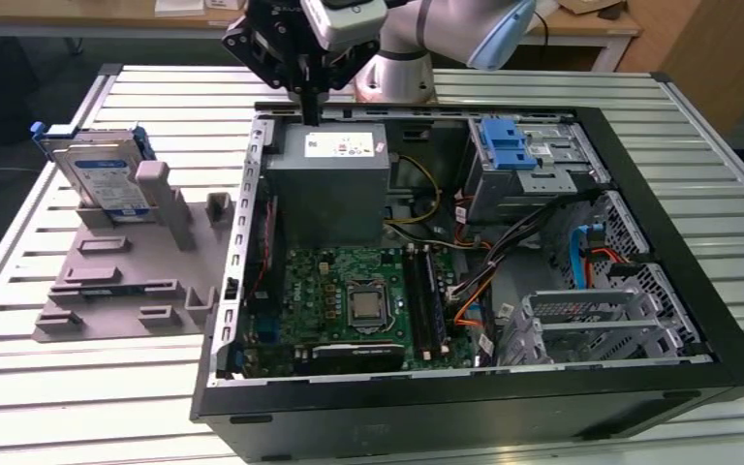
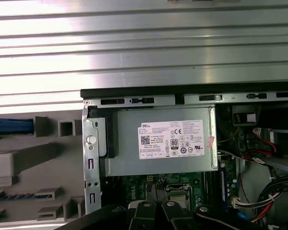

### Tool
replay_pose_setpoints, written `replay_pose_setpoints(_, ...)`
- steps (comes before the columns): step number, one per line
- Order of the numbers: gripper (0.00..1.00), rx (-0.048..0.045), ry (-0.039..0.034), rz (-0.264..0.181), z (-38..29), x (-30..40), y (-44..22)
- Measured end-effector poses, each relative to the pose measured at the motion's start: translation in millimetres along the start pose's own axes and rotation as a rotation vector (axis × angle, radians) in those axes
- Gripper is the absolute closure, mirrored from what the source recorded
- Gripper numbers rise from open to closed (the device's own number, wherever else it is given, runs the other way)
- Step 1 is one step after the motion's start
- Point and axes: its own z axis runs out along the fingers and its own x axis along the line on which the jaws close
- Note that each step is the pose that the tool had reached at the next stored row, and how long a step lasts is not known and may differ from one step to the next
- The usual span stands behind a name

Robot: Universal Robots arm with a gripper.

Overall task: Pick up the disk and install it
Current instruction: 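Reach for the disk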

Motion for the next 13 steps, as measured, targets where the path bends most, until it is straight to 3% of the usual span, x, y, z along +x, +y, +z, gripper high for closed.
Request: replay_pose_setpoints(13,0.89,0.0000,0.0000,0.000,-0.1,3.5,-0.3)
